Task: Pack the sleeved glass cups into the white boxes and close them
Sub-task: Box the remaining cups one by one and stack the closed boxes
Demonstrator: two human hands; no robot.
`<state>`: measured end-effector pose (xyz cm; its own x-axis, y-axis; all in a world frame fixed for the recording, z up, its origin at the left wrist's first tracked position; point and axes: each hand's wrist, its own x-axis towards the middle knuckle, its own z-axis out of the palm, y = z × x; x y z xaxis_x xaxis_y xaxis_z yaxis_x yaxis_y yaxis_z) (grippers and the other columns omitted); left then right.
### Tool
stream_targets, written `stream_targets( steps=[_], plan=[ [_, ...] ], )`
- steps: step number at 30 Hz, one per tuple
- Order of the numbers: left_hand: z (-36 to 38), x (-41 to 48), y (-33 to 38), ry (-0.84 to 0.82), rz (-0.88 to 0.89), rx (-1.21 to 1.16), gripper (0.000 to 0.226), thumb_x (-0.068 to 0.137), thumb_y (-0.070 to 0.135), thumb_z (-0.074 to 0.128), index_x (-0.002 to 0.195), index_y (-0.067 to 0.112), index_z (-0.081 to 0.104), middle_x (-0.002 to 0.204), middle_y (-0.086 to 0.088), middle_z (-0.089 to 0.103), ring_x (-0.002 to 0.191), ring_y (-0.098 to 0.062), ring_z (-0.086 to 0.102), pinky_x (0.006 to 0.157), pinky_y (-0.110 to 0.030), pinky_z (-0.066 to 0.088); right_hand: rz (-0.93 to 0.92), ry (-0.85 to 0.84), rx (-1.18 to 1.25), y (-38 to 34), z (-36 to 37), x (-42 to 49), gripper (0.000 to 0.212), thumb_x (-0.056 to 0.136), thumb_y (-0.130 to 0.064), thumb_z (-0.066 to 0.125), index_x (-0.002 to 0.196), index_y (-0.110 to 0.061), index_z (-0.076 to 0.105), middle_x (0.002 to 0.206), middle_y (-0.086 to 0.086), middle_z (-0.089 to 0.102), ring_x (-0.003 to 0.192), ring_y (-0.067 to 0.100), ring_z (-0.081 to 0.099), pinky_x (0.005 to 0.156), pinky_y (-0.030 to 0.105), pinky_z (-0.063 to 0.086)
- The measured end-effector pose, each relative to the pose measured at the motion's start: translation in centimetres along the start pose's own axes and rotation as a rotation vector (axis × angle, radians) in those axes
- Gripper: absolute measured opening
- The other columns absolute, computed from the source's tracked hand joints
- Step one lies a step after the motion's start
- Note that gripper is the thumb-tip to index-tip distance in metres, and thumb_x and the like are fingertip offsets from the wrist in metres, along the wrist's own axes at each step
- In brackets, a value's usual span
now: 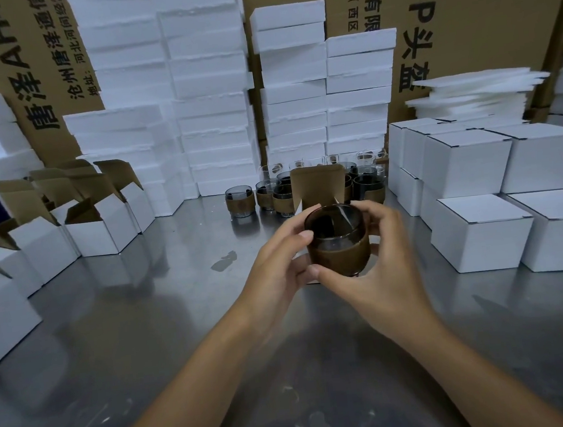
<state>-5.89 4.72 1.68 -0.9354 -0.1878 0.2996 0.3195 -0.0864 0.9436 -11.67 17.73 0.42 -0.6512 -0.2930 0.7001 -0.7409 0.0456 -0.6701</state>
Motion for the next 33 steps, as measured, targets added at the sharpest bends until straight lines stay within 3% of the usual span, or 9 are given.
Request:
stream_targets(
  steps=[4,7,11,15,21,25,27,30,33],
  plan=[
    [-0.15,-0.07,-0.06,0.004,0.047,-0.009,0.042,0.081,0.017,0.05,0.12,0.024,0.061,0.118,-0.002,0.066,0.108,-0.021,0.063,0.076,-0.025,0.052,-0.049,0.001,-0.036,0.24,0.09,-0.06,0.077,0.06,-0.021,0.087,0.122,-0.023,0.042,0.117,-0.003,0.048,0.109,-0.006,0.044,0.084,0.002,0.036],
    [-0.06,-0.16,-0.22,0.028,0.093,0.007,0.044,0.076,0.011,0.055,0.116,0.025,0.064,0.119,-0.001,0.064,0.11,-0.022,0.063,0.08,-0.03,0.053,-0.039,-0.003,-0.022,0.38,0.14,-0.04,0.075,0.061,-0.018,0.087,0.121,-0.019,0.042,0.114,-0.004,0.049,0.106,-0.003,0.048,0.084,0.005,0.039],
    [0.18,-0.3,-0.32,0.05,0.143,0.087,0.045,0.065,0.022,0.063,0.108,0.034,0.067,0.114,0.005,0.065,0.107,-0.02,0.063,0.089,-0.04,0.052,-0.035,0.0,-0.003,0.46,0.21,-0.01,0.074,0.06,-0.015,0.085,0.117,-0.022,0.038,0.109,-0.009,0.05,0.1,-0.004,0.051,0.08,0.004,0.039],
    [0.24,-0.36,-0.22,0.051,0.149,0.104,0.046,0.062,0.026,0.064,0.107,0.036,0.067,0.115,0.006,0.064,0.101,-0.019,0.064,0.088,-0.037,0.051,-0.044,0.003,-0.002,0.63,0.24,0.01,0.075,0.06,-0.012,0.085,0.119,-0.019,0.038,0.112,-0.002,0.05,0.1,-0.002,0.05,0.081,0.005,0.039],
    [0.28,-0.34,-0.3,0.054,0.133,0.099,0.044,0.066,0.028,0.064,0.109,0.037,0.066,0.118,0.003,0.063,0.109,-0.018,0.062,0.089,-0.039,0.053,-0.027,0.003,0.031,0.62,0.25,0.11,0.074,0.06,-0.011,0.083,0.121,-0.018,0.041,0.114,0.0,0.051,0.104,0.001,0.052,0.082,0.006,0.04],
    [0.29,-0.28,-0.27,0.031,0.091,0.087,0.036,0.081,0.031,0.06,0.116,0.039,0.063,0.118,0.007,0.065,0.112,-0.016,0.062,0.079,-0.027,0.053,0.044,0.0,0.113,0.17,0.16,0.29,0.067,0.06,-0.026,0.078,0.118,-0.028,0.045,0.113,-0.01,0.055,0.106,0.0,0.054,0.081,0.006,0.041],
    [0.31,-0.24,-0.24,0.027,0.064,0.087,0.037,0.086,0.033,0.054,0.123,0.034,0.059,0.119,0.004,0.066,0.111,-0.018,0.062,0.079,-0.029,0.054,0.107,-0.009,0.178,0.06,0.05,0.37,0.064,0.061,-0.032,0.076,0.118,-0.029,0.048,0.111,-0.014,0.057,0.103,-0.002,0.056,0.078,0.007,0.044],
    [0.27,-0.18,-0.25,0.04,0.026,0.1,0.04,0.085,0.037,0.051,0.124,0.032,0.058,0.113,0.0,0.068,0.1,-0.023,0.067,0.083,-0.037,0.055,0.196,-0.004,0.297,0.0,0.0,0.52,0.053,0.063,-0.036,0.073,0.111,-0.031,0.053,0.099,-0.016,0.062,0.092,-0.004,0.061,0.069,0.009,0.048],
    [0.34,-0.19,-0.14,0.05,0.02,0.088,0.033,0.082,0.035,0.054,0.114,0.036,0.062,0.095,-0.002,0.07,0.073,-0.018,0.065,0.069,-0.029,0.053,0.248,0.005,0.375,0.02,-0.01,0.82,0.037,0.066,-0.037,0.067,0.101,-0.032,0.055,0.09,-0.019,0.064,0.082,-0.007,0.062,0.064,0.01,0.049]
  ],
)
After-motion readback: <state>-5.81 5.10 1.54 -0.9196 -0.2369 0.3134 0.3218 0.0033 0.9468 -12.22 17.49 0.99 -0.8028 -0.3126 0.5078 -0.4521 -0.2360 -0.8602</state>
